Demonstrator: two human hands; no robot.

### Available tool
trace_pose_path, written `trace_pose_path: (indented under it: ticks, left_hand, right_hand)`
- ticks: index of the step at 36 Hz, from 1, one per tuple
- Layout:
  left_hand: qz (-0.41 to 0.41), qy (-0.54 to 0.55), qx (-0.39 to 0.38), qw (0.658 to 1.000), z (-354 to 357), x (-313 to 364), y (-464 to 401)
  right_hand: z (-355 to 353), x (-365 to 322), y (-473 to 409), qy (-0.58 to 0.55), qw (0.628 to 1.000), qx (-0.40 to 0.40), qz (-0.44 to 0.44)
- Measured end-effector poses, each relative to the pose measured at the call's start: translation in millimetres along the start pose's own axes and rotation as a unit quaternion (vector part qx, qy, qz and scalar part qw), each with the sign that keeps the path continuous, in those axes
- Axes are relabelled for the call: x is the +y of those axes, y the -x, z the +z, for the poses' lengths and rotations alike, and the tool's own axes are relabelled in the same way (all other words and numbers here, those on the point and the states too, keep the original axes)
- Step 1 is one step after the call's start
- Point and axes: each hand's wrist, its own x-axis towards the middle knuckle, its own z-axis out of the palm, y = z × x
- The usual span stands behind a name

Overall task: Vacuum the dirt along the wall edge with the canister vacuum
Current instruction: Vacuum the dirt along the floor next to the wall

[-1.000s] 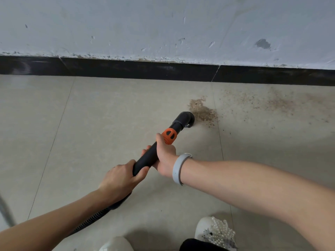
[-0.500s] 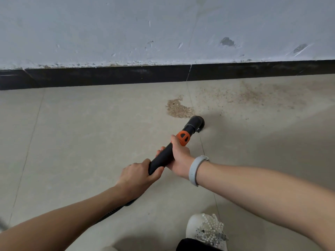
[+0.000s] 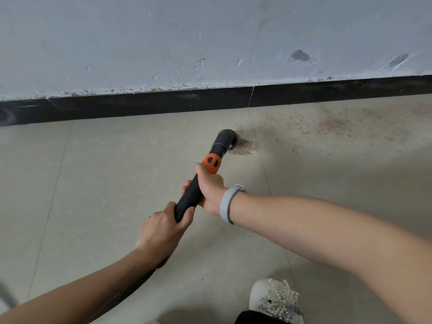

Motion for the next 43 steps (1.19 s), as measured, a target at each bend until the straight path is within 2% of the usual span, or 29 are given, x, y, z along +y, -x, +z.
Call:
trace_pose_path:
  ticks: [5,10,36,43]
  left_hand:
    - [-0.046,0.058,0.007,0.997,-10.3,-16.5,-2.3]
    - [-0.053,0.041,-0.014,0.998,-9.0,-21.3,-1.6]
    - [0.022,0.007,-0.098,0.995,24.1,44.1,-10.7]
    - [0.017,0.026,-0.065,0.997,22.9,45.9,-21.6]
  right_hand:
    - [30.6,2.9,-5.3,0.042,0.999,-0.018,0.013]
    - [30.0,11.5,-10.8,0.072,0.997,-0.008,0.027]
    - [-50.7,-12.1,-14.0,0.035,0.996,0.077,0.014]
    - [-40.9,-23.6,-19.1,0.016,0.997,0.081,-0.013]
